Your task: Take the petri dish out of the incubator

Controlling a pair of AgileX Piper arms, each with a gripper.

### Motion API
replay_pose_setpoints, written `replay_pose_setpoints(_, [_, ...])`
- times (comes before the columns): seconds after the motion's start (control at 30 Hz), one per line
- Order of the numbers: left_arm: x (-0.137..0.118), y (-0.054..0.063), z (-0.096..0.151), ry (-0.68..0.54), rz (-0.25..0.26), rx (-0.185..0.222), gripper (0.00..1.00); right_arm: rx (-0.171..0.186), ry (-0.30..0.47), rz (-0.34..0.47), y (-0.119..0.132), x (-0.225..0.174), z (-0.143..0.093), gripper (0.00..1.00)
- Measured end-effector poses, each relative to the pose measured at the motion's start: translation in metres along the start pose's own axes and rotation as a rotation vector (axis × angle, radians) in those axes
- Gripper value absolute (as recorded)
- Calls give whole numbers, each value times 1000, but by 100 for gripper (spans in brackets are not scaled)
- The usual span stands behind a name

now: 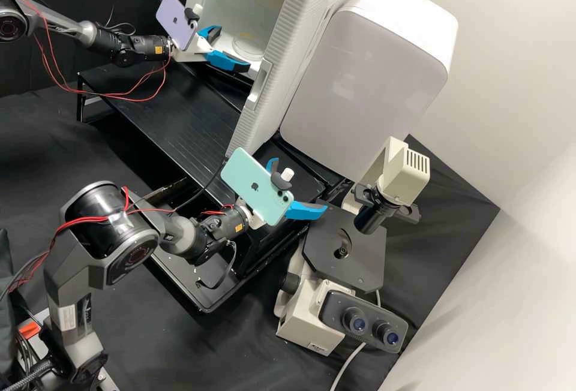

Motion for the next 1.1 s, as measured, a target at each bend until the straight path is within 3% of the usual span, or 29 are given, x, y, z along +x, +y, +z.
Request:
replay_pose_setpoints(0.4, [11,10,-2,28,35,-43,100,0,0,0,0,0,0,100])
replay_pose_setpoints(0.6, [19,4,-8,78,20,-24,100,0,0,0,0,0,0,100])
replay_pose_setpoints(0.7, [24,3,-11,99,29,21,100,0,0,0,0,0,0,100])
replay_pose_setpoints(0.8, [27,2,-11,122,25,39,100,0,0,0,0,0,0,100])
replay_pose_setpoints(1.1, [31,2,-11,160,33,55,100,0,0,0,0,0,0,100])
